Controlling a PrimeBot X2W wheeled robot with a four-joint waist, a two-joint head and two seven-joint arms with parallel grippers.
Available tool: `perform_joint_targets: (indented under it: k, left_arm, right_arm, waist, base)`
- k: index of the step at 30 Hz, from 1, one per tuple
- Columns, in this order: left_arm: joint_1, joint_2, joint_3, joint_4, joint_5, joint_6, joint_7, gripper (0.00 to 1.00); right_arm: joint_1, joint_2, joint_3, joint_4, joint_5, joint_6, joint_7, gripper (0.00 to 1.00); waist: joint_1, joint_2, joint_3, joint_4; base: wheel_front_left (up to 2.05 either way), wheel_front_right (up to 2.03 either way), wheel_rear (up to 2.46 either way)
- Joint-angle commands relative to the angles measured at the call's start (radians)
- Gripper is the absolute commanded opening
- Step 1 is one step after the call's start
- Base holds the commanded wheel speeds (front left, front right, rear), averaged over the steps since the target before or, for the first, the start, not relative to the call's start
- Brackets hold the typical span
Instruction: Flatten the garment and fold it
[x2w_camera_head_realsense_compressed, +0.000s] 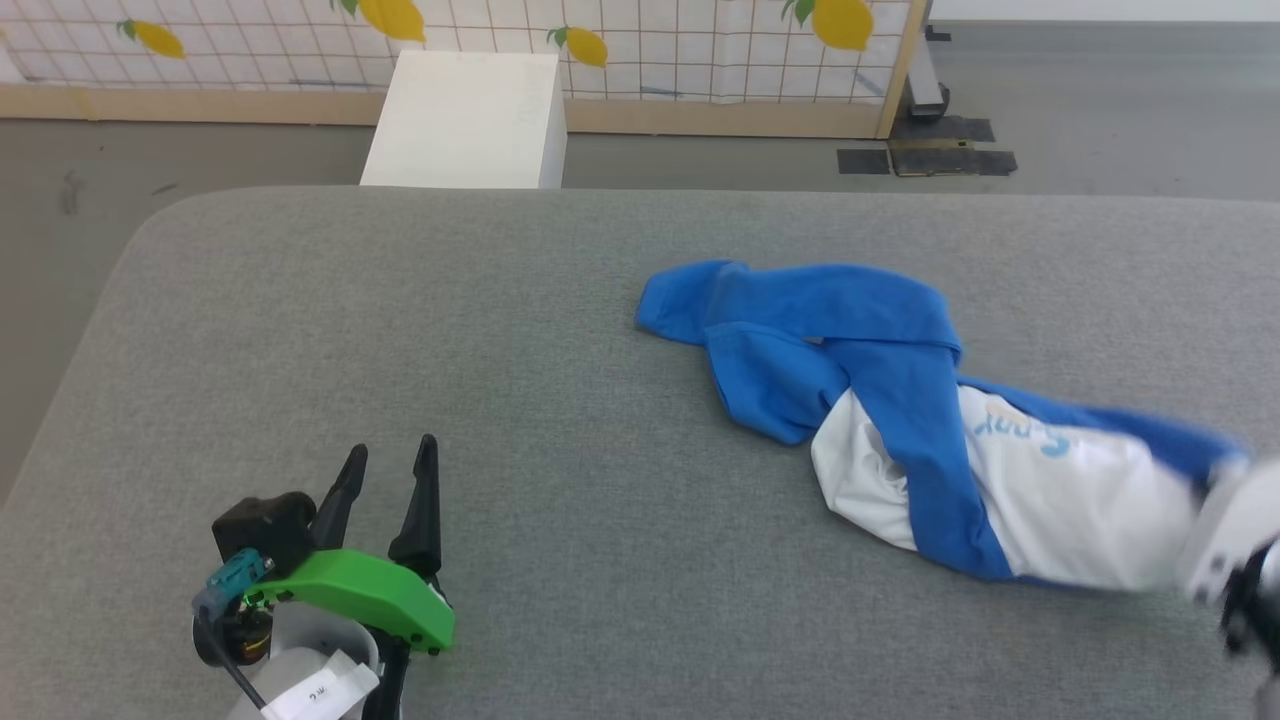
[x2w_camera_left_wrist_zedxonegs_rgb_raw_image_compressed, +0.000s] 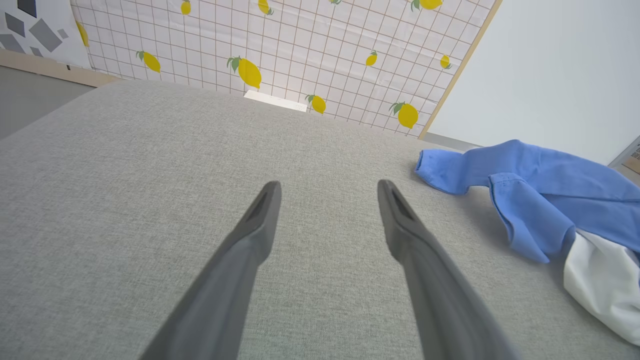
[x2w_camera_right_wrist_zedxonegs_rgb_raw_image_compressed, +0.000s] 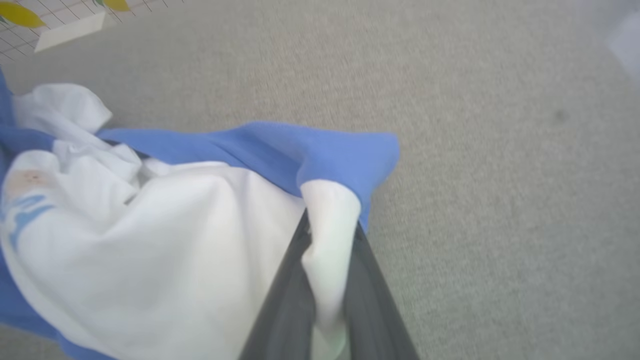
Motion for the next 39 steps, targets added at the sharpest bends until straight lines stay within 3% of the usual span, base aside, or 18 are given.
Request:
perform_joint_targets:
  k: [1,4,5,14,23,28,34,39]
  left_arm:
    - [0.009,-0.003,-0.001,-0.002,-0.014,0.005,0.003,1.00]
    - [0.010,-0.005,-0.002,0.002,-0.021,0.004,0.007,1.00]
    - [0.010,-0.005,-0.002,0.003,-0.023,0.004,0.008,1.00]
    - [0.003,-0.023,-0.006,0.000,-0.043,-0.001,0.012,1.00]
    - [-0.076,-0.089,-0.078,-0.015,-0.061,-0.039,0.086,1.00]
    - [-0.238,-0.160,-0.164,0.031,-0.071,-0.082,0.232,1.00]
    - [-0.469,-0.240,-0.317,0.170,-0.069,-0.125,0.495,1.00]
    - [-0.588,-0.261,-0.433,0.256,-0.077,-0.136,0.648,1.00]
  right_arm:
    - [0.041,0.036,-0.016,-0.007,-0.004,-0.001,0.011,0.00]
    - [0.099,0.088,-0.047,-0.032,0.007,-0.001,0.001,0.00]
    - [0.110,0.100,-0.046,-0.045,0.014,-0.001,-0.013,1.00]
    - [0.120,0.125,-0.132,-0.173,0.151,-0.001,-0.318,1.00]
    - [0.212,0.125,-0.087,-0.185,0.200,-0.001,-0.398,1.00]
    - [0.219,0.125,-0.061,-0.183,0.204,-0.001,-0.400,1.00]
    - [0.200,0.125,-0.034,-0.168,0.216,-0.001,-0.410,1.00]
    - [0.187,0.125,-0.011,-0.135,0.223,-0.001,-0.428,1.00]
  waist:
    - [0.0000,0.0060,-0.003,-0.008]
    - [0.0000,0.0060,-0.002,-0.016]
    - [0.0000,0.0060,-0.001,-0.019]
    - [0.0000,0.0060,-0.029,-0.031]
    - [0.0000,0.0060,-0.037,-0.079]
    - [0.0000,0.0060,0.004,-0.125]
    - [0.0000,0.0060,0.071,-0.185]
    - [0.0000,0.0060,0.108,-0.244]
  base:
    - [0.00,0.00,0.00]
    - [0.00,0.00,0.00]
    - [0.00,0.00,0.00]
    - [0.00,0.00,0.00]
    - [0.00,0.00,0.00]
    - [0.00,0.00,0.00]
    - [0.00,0.00,0.00]
    - [0.00,0.00,0.00]
